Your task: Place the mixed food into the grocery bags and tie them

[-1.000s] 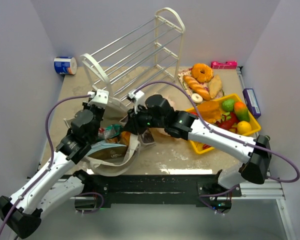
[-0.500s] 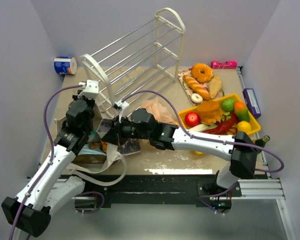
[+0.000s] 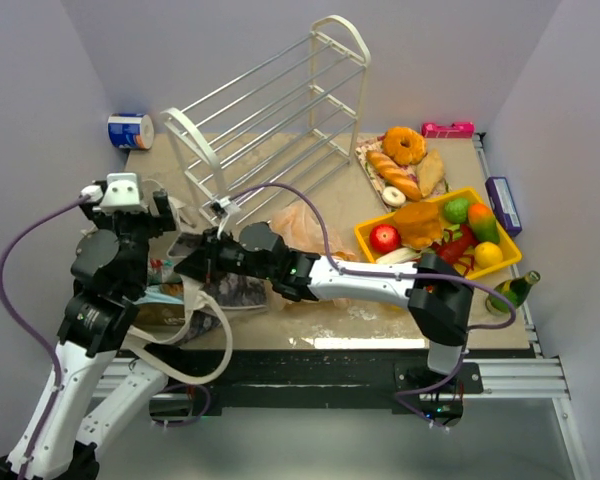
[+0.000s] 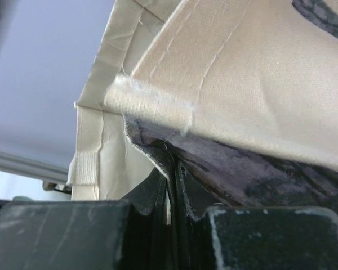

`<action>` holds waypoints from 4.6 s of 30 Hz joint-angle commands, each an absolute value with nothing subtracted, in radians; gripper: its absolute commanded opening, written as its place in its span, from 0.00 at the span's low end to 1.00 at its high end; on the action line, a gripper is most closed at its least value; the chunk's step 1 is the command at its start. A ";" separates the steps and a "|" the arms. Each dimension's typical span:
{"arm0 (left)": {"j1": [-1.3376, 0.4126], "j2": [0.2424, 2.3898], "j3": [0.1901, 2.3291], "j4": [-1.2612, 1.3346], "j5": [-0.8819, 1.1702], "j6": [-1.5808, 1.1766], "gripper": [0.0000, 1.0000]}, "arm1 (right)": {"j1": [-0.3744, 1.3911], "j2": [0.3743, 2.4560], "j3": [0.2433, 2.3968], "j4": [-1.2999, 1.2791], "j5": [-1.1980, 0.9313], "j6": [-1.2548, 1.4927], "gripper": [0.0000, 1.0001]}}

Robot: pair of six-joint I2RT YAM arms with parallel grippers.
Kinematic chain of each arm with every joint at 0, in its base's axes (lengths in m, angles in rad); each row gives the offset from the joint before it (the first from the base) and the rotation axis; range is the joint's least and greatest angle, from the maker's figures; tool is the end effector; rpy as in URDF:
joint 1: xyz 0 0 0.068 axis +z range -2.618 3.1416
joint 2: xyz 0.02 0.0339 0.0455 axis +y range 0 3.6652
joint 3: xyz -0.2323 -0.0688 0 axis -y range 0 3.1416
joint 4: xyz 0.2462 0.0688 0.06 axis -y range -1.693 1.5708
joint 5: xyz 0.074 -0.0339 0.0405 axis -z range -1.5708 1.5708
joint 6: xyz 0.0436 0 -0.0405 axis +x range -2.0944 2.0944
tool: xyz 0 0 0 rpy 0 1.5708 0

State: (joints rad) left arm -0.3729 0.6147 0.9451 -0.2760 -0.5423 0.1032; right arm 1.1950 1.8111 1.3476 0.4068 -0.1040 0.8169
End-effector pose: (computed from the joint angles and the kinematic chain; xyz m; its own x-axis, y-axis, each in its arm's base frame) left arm 0.1524 -0.0354 0.3902 0.0331 0.0818 -0.9961 -0.1722 0.9822 0.0750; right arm 0.1571 0.4105 0.2761 -0.7165 0.1597 -0.6791 -0.6442 0.2223 0.7319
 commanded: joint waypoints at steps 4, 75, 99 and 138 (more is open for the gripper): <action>-0.368 0.647 1.141 -0.449 -0.462 -0.038 0.89 | 1.238 1.983 1.610 0.551 -0.146 0.839 0.00; -0.857 1.071 0.686 -0.054 -0.138 -0.429 0.98 | 0.845 1.100 0.772 -0.394 -0.017 0.454 0.77; -0.859 1.109 0.514 0.092 -0.027 -0.571 0.29 | 0.845 1.048 0.778 -0.461 0.083 0.454 0.05; -0.623 1.171 0.939 -0.074 -0.095 -0.229 0.76 | 0.850 0.949 0.908 -0.216 -0.130 0.597 0.00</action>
